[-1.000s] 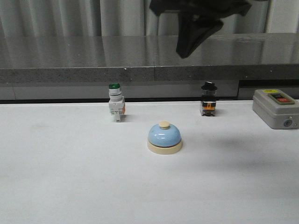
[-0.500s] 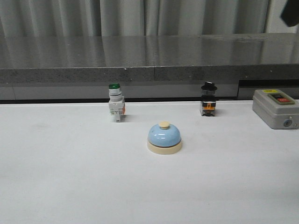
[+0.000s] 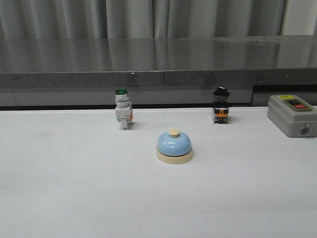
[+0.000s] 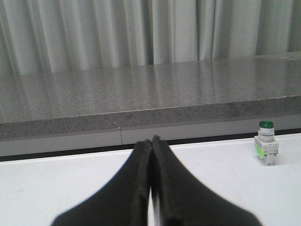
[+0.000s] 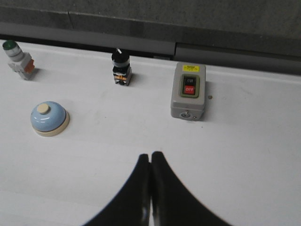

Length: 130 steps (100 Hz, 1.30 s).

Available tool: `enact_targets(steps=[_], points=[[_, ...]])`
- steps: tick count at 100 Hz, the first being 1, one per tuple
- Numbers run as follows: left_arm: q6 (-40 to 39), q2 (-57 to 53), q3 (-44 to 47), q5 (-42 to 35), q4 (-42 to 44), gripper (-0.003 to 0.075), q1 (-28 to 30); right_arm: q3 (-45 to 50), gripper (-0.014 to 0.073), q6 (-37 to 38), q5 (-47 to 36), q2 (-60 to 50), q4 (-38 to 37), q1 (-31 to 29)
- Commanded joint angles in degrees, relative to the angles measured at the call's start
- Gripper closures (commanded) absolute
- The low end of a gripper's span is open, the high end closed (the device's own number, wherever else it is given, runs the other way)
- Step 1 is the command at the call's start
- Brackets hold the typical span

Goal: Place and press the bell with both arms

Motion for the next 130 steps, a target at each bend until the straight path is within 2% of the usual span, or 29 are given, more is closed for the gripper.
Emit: enact_targets(steps=[1, 28, 93, 105, 130], points=[[-0.5, -1.8, 2.4, -4.6, -0.4, 0.0741, 0.1, 0.4, 0.0654, 0.0, -4.3, -4.6, -0.3, -0.4], [-0.5, -1.8, 2.4, -4.6, -0.4, 0.0741, 0.1, 2.4, 0.0654, 0.0, -2.6, -14.7, -0.3, -0.4], [-0.5, -1.8, 2.4, -4.6, -0.4, 0.0741, 0.1, 2.5, 0.0654, 0.0, -2.9, -14.8, -0.3, -0.4], [-0.5, -1.8, 2.4, -4.6, -0.4, 0.0741, 0.1, 4.6, 0.0654, 0.0, -6.5, -15.1, -0.8, -0.4], [-0.5, -1.8, 2.4, -4.6, -0.4, 0.0741, 0.1, 16.1, 0.0654, 0.0, -21.4, -20.9, -2.0, -0.4]])
